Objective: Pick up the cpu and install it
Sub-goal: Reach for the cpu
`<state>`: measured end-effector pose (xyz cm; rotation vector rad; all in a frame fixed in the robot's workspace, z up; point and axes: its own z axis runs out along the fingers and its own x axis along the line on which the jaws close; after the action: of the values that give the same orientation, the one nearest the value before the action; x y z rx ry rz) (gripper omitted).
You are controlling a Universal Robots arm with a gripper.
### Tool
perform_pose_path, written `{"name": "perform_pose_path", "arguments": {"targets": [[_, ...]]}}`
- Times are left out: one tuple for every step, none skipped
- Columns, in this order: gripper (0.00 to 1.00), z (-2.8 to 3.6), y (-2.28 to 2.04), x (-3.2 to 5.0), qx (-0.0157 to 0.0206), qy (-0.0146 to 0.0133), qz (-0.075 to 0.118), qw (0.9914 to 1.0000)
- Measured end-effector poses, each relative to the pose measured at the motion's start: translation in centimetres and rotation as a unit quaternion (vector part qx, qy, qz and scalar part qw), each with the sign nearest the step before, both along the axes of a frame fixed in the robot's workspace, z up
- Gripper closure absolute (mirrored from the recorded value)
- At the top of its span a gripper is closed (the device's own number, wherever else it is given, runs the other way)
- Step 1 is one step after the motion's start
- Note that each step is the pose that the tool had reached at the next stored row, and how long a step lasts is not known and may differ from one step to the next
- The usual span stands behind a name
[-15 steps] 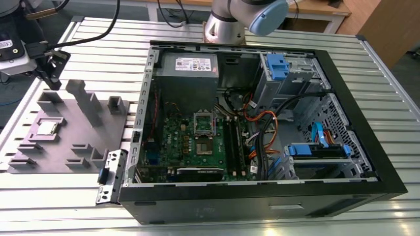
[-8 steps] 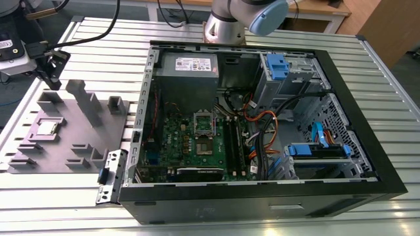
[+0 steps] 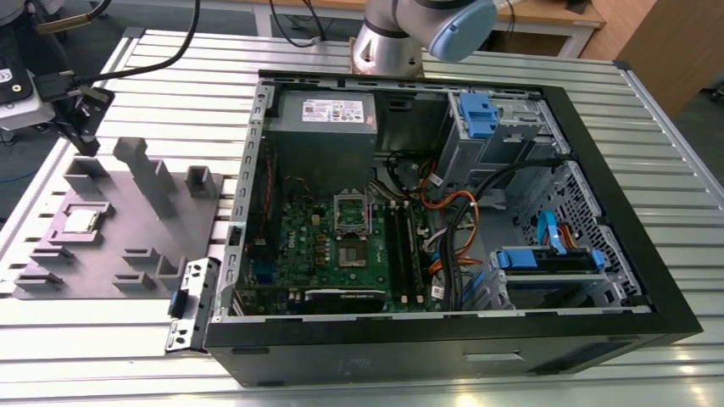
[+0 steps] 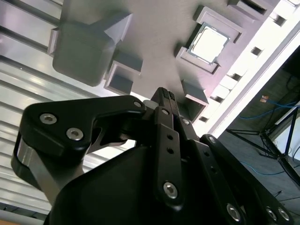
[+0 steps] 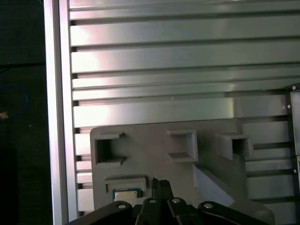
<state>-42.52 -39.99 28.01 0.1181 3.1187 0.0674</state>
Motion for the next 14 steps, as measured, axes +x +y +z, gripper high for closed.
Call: {"name": "perform_pose_path", "arguments": {"targets": [[0.89, 0.0, -0.05, -0.22, 0.0, 0.0, 0.0, 1.0], [0.89, -0.01, -0.11, -0.46, 0.0, -0.0001, 0.0, 1.0], [0.89, -0.01, -0.2, -0.71, 0.0, -0.0001, 0.0, 1.0], [0.89, -0.03, -0.3, -0.95, 0.0, -0.0001, 0.0, 1.0], [0.89, -0.02, -0.43, -1.19, 0.0, 0.0, 0.0, 1.0], [0.89, -0.04, -0.56, -1.43, 0.0, 0.0, 0.0, 1.0], [0.89, -0.08, -0.7, -1.67, 0.0, 0.0, 0.0, 1.0], [0.89, -0.14, -0.82, -1.89, 0.0001, -0.0001, 0.0, 1.0], [0.89, -0.19, -0.96, -2.1, 0.0, -0.0001, 0.0, 1.0], [0.89, -0.25, -1.11, -2.27, 0.0, -0.0001, 0.0, 1.0], [0.89, -0.31, -1.28, -2.4, 0.0, 0.0, 0.0, 1.0], [0.89, -0.4, -1.45, -2.49, 0.0, -0.0001, 0.0, 1.0], [0.89, -0.51, -1.62, -2.54, 0.0, -0.0002, 0.0, 1.0], [0.89, -0.61, -1.79, -2.57, 0.0001, -0.0002, 0.0, 1.0]]}}
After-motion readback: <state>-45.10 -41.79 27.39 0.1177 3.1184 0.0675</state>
